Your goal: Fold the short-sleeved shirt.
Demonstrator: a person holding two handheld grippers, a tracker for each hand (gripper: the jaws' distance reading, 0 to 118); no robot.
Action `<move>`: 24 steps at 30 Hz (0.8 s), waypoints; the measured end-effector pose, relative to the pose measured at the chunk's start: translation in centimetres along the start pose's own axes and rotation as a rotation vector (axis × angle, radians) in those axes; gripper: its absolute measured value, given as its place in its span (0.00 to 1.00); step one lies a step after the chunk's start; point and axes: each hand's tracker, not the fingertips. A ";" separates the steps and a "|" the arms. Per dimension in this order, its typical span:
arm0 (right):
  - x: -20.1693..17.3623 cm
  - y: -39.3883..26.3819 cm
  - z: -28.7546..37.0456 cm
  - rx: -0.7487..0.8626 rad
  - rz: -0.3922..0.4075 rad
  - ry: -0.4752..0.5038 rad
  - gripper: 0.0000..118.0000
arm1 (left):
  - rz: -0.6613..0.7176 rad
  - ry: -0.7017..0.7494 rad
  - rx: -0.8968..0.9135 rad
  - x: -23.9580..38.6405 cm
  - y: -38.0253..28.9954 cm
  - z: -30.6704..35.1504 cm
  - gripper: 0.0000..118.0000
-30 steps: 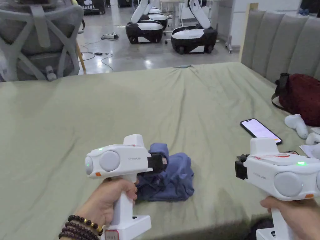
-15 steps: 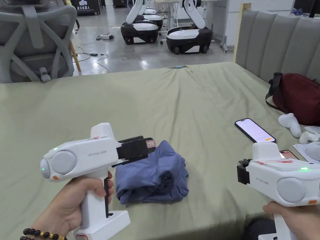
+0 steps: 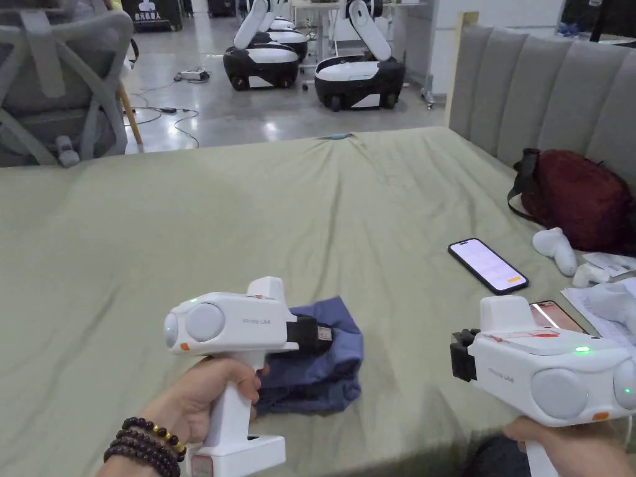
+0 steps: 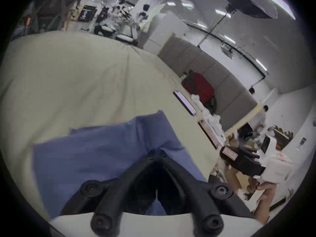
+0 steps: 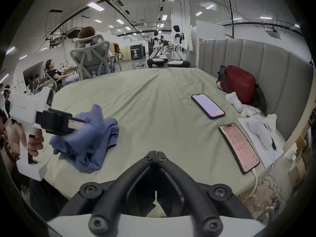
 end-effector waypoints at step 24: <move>-8.9 4.2 -6.9 -0.076 0.068 0.279 0.00 | 0.056 0.162 0.368 -1.3 -5.0 17.6 0.00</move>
